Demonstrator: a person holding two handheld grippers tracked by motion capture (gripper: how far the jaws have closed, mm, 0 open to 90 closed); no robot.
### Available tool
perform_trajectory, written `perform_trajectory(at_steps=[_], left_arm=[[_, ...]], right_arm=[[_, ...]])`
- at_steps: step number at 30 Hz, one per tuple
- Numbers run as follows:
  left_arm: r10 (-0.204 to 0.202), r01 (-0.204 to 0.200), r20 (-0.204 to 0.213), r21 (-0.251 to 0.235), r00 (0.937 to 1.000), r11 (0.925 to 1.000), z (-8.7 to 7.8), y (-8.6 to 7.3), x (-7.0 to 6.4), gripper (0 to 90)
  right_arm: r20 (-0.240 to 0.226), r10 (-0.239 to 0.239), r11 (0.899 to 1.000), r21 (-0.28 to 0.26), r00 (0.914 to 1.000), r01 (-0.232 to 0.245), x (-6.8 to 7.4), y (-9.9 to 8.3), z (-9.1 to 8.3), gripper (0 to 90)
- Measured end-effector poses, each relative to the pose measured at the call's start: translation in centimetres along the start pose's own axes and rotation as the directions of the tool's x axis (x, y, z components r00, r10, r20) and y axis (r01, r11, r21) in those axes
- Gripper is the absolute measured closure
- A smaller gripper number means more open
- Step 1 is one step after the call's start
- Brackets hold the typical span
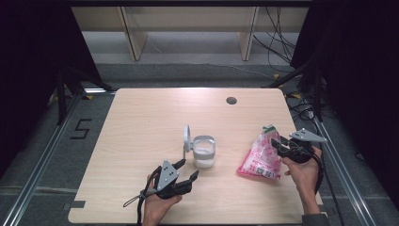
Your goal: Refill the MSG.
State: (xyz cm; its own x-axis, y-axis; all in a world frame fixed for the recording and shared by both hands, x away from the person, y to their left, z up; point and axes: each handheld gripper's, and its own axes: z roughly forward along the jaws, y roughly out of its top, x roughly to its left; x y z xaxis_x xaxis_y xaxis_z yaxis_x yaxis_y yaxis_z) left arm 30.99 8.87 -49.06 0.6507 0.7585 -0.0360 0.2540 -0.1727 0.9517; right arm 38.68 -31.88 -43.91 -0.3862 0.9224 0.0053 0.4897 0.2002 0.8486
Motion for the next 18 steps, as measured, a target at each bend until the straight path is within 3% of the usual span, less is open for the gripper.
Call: perform_trajectory(at_steps=[1, 2, 3, 4, 9, 11, 14, 16, 18], left_arm=[[0.021, -0.021, 0.001, 0.001, 0.9998, 0.9998, 0.0, 0.0, 0.2, 37.8], [0.016, -0.016, 0.001, 0.004, 0.9999, 0.9999, -0.1, 0.0, 0.2, 37.9], [-0.003, 0.003, -0.004, 0.004, 1.0, 1.0, -0.1, 0.0, 0.1, 37.9], [-0.006, 0.006, -0.006, 0.003, 1.0, 1.0, -0.1, 0.0, 0.2, 37.9], [0.012, -0.012, -0.009, 0.001, 0.9999, 0.9999, -0.3, 0.1, 0.5, 38.2], [-0.012, 0.012, -0.014, -0.002, 0.9998, 0.9999, -0.4, 0.0, 0.4, 38.7], [-0.013, 0.013, -0.011, -0.01, 0.9999, 0.9999, -0.3, 0.0, 0.5, 38.9], [0.014, -0.014, -0.005, -0.011, 0.9999, 0.9998, -0.4, 0.1, 0.7, 38.8], [0.001, -0.001, -0.017, -0.003, 0.9998, 1.0, -0.5, 0.1, 0.8, 38.8]], right_arm=[[0.004, 0.038, 0.999, 0.006, 0.9993, -0.038, 0.3, 0.0, -0.2, 65.3], [0.001, 0.022, 1.0, -0.004, 0.9998, -0.022, 0.0, 0.0, -0.3, 63.6], [0.015, 0.053, 0.999, 0.001, 0.9985, -0.053, 0.2, 0.0, -0.4, 60.5], [0.033, 0.041, 0.999, -0.005, 0.9986, -0.041, 0.0, 0.0, -0.4, 58.7], [0.057, 0.078, 0.996, -0.04, 0.9953, -0.076, -0.1, 0.1, -1.1, 56.7], [0.056, 0.052, 0.998, -0.05, 0.9971, -0.049, -0.1, 0.2, -1.3, 56.6], [0.024, 0.056, 0.997, -0.057, 0.9981, -0.055, 0.4, 0.4, -1.4, 56.8], [0.006, 0.024, 0.997, -0.071, 0.9997, -0.023, 0.4, 0.4, -1.2, 55.8], [-0.009, 0.048, 0.997, -0.066, 0.9988, -0.049, 1.0, 0.4, -1.3, 54.0]])
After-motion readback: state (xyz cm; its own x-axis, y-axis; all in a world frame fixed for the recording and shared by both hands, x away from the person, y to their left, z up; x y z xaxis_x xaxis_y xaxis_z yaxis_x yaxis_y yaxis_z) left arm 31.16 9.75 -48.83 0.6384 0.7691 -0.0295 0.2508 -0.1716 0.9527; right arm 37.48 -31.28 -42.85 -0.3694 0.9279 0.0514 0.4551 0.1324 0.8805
